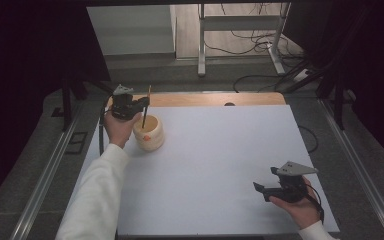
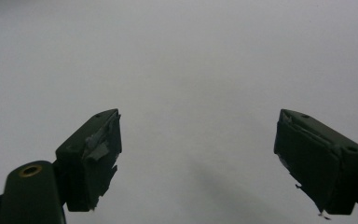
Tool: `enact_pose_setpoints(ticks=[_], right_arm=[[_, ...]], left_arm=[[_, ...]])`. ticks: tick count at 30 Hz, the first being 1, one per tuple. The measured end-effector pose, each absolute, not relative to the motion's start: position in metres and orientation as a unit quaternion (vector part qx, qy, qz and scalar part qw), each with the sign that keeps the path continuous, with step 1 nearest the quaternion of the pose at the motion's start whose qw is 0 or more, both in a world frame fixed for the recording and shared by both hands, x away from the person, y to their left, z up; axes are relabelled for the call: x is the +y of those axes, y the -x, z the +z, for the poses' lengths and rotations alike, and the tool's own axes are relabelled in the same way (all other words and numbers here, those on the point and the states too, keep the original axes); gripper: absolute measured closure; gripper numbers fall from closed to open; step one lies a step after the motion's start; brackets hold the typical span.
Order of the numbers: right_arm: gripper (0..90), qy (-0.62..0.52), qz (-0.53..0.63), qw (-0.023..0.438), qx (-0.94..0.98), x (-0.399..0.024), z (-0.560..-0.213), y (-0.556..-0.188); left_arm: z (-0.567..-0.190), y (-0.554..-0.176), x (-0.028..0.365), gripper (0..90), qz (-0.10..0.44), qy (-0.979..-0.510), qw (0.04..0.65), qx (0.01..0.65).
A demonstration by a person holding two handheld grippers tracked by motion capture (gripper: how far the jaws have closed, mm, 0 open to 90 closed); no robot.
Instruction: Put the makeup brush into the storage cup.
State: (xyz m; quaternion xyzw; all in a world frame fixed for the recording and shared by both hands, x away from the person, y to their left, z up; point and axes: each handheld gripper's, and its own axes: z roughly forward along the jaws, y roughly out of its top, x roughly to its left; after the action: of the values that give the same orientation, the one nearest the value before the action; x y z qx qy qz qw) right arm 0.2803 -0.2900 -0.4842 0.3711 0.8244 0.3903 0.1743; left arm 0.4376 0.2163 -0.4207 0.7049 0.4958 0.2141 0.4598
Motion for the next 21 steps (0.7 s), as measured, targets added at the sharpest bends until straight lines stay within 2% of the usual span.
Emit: enact_pose_setpoints(ticks=[21], right_arm=[[15.3,-0.370,0.391,0.175,0.824,-0.290,-0.484,-0.280]], left_arm=[[-0.448,-0.431,0.214,83.5,0.202,-0.710,0.452,0.501]])
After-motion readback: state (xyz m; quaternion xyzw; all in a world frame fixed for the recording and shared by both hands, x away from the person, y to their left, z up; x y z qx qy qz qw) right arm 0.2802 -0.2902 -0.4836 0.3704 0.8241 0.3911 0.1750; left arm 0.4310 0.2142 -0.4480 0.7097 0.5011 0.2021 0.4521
